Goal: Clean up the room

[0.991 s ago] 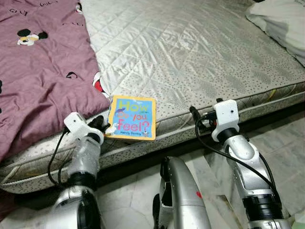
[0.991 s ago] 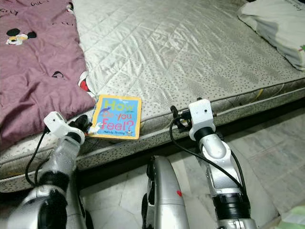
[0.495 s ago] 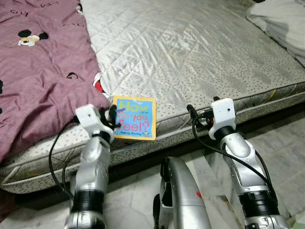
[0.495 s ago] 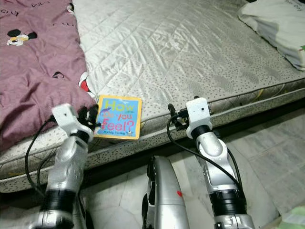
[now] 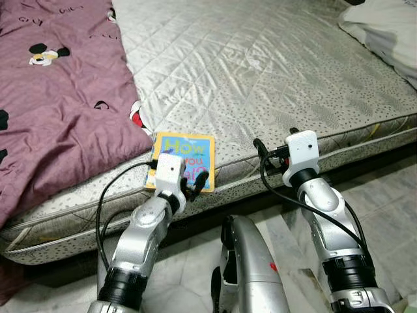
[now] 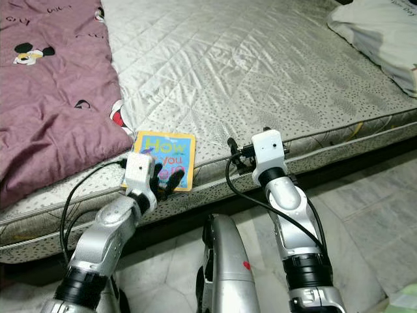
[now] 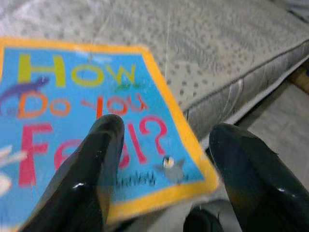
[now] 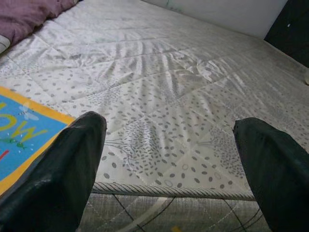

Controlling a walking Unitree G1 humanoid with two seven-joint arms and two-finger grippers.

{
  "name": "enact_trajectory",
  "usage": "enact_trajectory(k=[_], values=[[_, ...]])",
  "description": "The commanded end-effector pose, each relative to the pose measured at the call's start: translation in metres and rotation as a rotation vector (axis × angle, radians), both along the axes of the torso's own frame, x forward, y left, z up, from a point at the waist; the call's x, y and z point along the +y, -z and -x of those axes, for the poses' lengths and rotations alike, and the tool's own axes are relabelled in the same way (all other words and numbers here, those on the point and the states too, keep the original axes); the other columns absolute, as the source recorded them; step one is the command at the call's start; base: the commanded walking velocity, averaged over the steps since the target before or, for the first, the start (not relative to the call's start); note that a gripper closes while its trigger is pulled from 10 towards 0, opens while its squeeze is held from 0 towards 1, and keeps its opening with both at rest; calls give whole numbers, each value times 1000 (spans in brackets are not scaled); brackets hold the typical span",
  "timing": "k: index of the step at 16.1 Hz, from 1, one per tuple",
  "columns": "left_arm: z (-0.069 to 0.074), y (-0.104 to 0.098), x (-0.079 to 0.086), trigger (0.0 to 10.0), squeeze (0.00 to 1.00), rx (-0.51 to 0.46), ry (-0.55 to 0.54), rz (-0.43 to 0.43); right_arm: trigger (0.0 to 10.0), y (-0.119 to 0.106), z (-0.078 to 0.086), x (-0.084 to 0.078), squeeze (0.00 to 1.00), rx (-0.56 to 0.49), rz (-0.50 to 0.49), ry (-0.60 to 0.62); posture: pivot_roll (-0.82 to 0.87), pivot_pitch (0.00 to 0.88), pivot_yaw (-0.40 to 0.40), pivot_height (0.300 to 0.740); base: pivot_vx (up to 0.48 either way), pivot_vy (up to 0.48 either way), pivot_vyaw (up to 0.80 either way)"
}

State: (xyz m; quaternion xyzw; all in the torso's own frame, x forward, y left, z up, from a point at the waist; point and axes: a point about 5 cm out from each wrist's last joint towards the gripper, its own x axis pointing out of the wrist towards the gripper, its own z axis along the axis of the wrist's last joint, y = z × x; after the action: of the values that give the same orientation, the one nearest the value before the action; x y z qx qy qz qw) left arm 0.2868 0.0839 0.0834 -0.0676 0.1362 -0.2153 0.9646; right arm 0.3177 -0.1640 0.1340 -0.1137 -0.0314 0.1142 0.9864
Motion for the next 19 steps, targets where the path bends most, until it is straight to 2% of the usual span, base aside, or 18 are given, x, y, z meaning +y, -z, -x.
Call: enact_trajectory(k=[1,3,4,5,7,8,10,12,13,14,19], values=[[2,-3,1,10000,1000,2,-15,18,10000,1,-2,-3,0,5,6,6,-104,72,-87,494,0,0,0],[3,-5,7,10000,1000,17,-48,51,10000,1,-3,-3,0,4,8,7,-104,72,-87,494,0,0,0],[5,3,10,10000,1000,76,-58,40,10000,1,-4,-2,0,2,8,7,-94,71,-89,494,0,0,0],[6,7,8,10000,1000,107,-27,18,10000,1,-5,-1,0,0,7,6,-94,71,-89,494,0,0,0],[10,4,-12,10000,1000,73,158,-68,10000,1,-7,2,0,-3,5,0,-91,71,-92,494,0,0,0],[12,6,-17,10000,1000,78,201,-84,10000,0,-7,3,0,-5,4,-1,-91,68,-92,494,0,0,0],[20,15,-27,10000,1000,136,309,-133,10000,0,-9,3,0,-9,2,0,-93,65,-89,494,0,0,0],[22,20,-27,10000,1000,171,328,-172,10000,-1,-9,3,0,-11,1,2,-93,65,-89,494,0,0,0],[20,27,-20,10000,824,208,302,-232,10000,0,-9,2,0,-12,1,4,-95,65,-86,494,0,0,0],[19,33,-14,10000,0,232,288,-262,10000,1,-9,2,0,-11,2,7,-95,64,-84,494,0,0,0],[9,34,-3,10000,0,229,251,-310,10000,1,-10,2,0,-14,2,9,-95,61,-83,494,0,0,0]])
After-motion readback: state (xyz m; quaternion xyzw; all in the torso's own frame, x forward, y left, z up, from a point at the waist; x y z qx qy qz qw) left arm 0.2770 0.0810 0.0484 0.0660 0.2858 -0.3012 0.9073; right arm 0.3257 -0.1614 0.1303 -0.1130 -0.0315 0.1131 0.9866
